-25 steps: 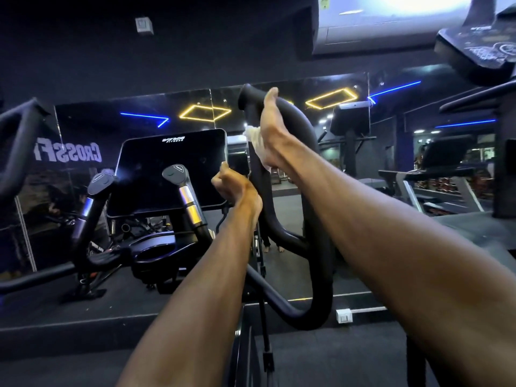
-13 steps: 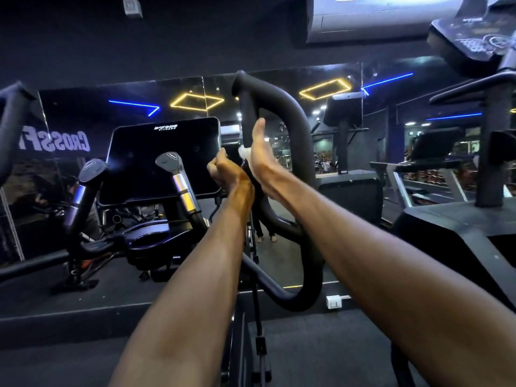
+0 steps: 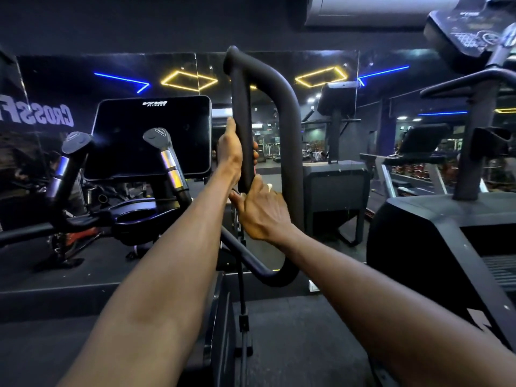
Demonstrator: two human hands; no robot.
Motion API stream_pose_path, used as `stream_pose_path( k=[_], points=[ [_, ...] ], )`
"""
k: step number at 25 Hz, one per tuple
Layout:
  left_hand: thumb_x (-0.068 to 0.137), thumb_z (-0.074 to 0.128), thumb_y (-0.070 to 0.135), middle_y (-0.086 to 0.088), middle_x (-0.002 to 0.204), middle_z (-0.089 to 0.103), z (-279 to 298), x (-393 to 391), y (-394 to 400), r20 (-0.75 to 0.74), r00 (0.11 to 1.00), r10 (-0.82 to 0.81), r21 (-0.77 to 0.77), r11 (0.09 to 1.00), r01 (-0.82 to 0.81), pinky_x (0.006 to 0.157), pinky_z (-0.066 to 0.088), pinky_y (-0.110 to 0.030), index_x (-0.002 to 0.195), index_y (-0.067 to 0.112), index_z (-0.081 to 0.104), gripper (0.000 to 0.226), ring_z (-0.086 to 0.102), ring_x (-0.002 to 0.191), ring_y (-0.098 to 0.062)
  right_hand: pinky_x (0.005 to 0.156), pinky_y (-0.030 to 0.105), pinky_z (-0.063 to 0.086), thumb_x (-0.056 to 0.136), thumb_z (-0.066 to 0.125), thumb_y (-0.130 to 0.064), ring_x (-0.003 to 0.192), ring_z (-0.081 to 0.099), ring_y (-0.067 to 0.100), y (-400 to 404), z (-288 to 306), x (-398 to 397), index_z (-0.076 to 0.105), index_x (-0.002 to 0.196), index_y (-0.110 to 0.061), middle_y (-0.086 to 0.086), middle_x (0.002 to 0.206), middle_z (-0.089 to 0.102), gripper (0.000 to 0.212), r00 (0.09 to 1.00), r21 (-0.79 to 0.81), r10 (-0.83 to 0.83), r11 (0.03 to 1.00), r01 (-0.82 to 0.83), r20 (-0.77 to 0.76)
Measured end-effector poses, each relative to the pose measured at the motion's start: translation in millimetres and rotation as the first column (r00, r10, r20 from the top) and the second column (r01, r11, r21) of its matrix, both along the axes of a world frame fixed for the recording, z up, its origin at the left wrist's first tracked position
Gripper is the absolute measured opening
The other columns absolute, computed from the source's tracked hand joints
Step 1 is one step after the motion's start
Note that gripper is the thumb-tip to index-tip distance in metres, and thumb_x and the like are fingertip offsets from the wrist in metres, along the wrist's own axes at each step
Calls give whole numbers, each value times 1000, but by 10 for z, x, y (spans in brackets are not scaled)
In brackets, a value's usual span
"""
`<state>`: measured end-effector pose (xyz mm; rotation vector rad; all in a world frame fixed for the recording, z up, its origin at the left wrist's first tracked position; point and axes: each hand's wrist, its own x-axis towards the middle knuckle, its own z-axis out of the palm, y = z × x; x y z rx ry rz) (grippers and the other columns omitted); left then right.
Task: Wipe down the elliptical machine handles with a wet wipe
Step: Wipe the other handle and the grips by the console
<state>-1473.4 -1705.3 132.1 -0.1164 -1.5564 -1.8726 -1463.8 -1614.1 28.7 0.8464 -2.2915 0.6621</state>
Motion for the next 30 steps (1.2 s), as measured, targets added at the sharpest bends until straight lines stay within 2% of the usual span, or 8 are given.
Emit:
stream_pose_path(
  k=[7,11,16,19,22,24,27,30],
  points=[
    [103,14,52,-1,62,59,-47,8,64,30,978,205,-147,969,-198,45,45,-23,106,2,61,68,56,45,-7,113,46,34,93,40,-6,124,48,42,217,-248,-8,16,151,10,27,130,50,64,963,191,-22,979,76,-270],
    [104,12,50,1,60,57,-31,18,83,27,968,250,-182,953,-242,42,43,-18,124,-2,55,70,54,40,-3,113,59,18,100,31,-20,144,24,41,347,-136,47,24,147,9,26,140,49,56,889,384,-176,854,351,-422],
    [106,12,41,-3,61,53,-26,72,197,25,940,340,-188,925,-330,37,38,-12,111,-3,57,62,53,37,-2,113,62,1,102,23,-40,152,9,31,526,-265,-61,16,152,4,19,158,28,67,915,411,-113,868,281,-386],
    [106,15,37,-7,79,57,-69,129,226,34,869,493,-334,825,-455,58,46,-13,90,9,55,51,61,68,-14,114,65,4,101,19,-36,153,2,28,721,-531,-83,8,155,2,18,164,11,67,898,430,-46,866,254,-438],
    [102,32,36,-9,108,45,-130,142,205,-1,726,687,-438,653,-618,82,37,-31,103,11,53,33,48,97,-21,111,66,3,99,31,-33,152,16,27,713,-236,-166,26,151,0,16,155,37,61,895,459,-21,853,248,-445],
    [94,47,26,-6,108,45,-173,210,256,-82,679,729,-400,600,-693,80,36,-30,98,14,49,12,47,97,-19,106,62,11,93,42,-26,147,27,24,608,-42,-113,46,135,-11,8,133,61,46,929,381,-11,910,163,-370],
    [86,55,16,3,87,60,-187,333,293,-138,766,628,-465,642,-610,74,52,-37,87,16,56,2,61,82,-18,93,45,28,97,43,-24,117,45,22,548,126,-8,54,120,-18,3,103,64,26,975,-100,70,991,-92,-210],
    [89,57,10,-3,72,67,-210,461,296,-6,884,468,-557,733,-391,53,51,-26,85,10,65,9,63,57,-9,71,28,49,99,51,-15,84,54,17,548,368,-41,54,106,-13,4,91,60,8,966,-612,256,758,-226,-40]
  ],
)
